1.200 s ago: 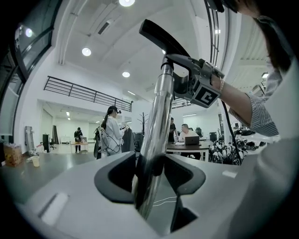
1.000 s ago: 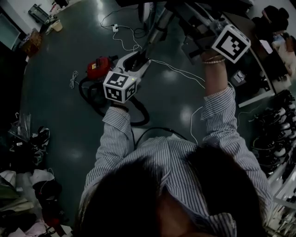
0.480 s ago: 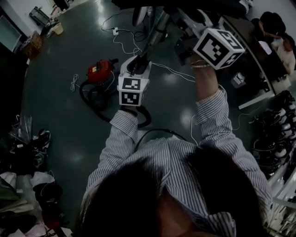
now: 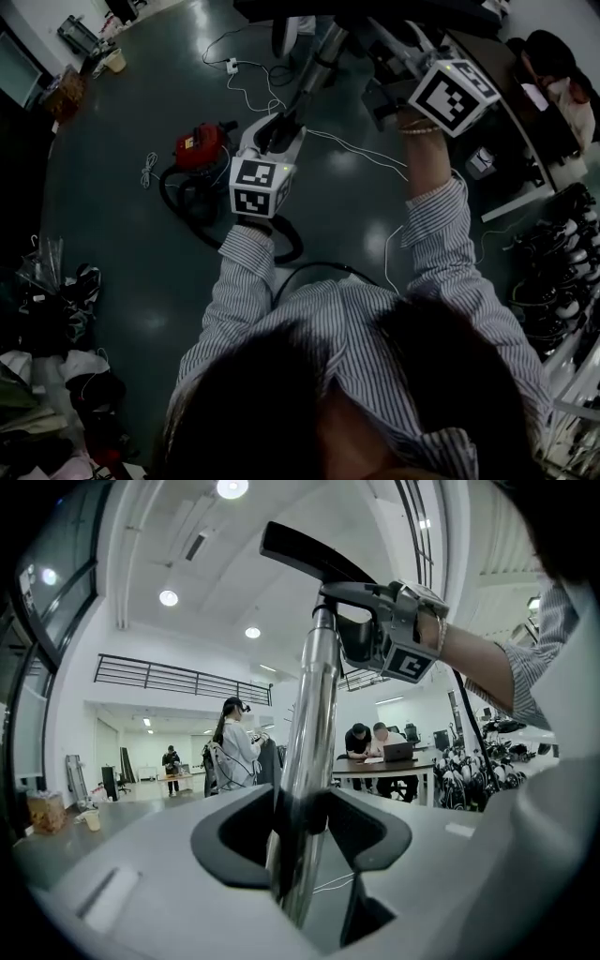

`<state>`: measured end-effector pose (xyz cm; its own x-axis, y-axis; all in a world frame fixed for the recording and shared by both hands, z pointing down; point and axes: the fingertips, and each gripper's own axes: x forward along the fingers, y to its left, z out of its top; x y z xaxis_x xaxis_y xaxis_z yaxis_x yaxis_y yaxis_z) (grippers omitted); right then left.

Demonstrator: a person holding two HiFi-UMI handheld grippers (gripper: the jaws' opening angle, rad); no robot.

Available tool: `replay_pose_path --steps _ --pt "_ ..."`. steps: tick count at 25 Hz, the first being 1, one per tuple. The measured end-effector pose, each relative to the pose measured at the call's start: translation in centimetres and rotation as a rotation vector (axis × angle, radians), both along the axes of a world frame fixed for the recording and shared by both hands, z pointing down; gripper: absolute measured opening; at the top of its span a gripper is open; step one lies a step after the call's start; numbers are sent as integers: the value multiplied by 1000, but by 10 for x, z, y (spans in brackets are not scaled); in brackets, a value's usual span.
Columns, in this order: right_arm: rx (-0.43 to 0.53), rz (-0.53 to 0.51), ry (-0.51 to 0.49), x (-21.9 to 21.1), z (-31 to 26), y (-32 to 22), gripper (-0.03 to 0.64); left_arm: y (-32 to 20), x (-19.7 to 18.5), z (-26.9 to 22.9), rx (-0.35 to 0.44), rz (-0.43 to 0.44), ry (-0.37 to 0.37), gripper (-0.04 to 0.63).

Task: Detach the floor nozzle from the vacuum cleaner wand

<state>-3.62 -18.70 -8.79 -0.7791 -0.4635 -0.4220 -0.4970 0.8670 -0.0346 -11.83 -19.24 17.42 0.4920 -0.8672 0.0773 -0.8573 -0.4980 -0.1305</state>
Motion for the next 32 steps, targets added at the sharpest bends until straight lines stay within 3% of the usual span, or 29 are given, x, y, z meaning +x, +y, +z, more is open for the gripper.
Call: replay_pose_path --steps 5,13,14,18,23,28,32 --pt "33 48 17 9 -2 -7 184 -4 11 -2 -25 53 -19 189" --pt "-122 -173 -33 14 1 -15 181 -4 8 -3 -12 102 -25 189" --pt "-113 -166 -31 14 0 -14 181 -4 8 -2 -12 106 -29 189" --pt "17 22 -10 36 -20 -11 179 -2 7 11 -32 69 -53 189" --pt "-76 -49 -81 42 -5 -11 178 -3 3 17 -65 37 -8 192" --pt "-159 -63 -169 50 22 -20 178 -4 -3 5 -34 7 -10 194" --pt "-231 -54 -291 72 39 -26 178 0 -13 -7 -17 -20 59 195"
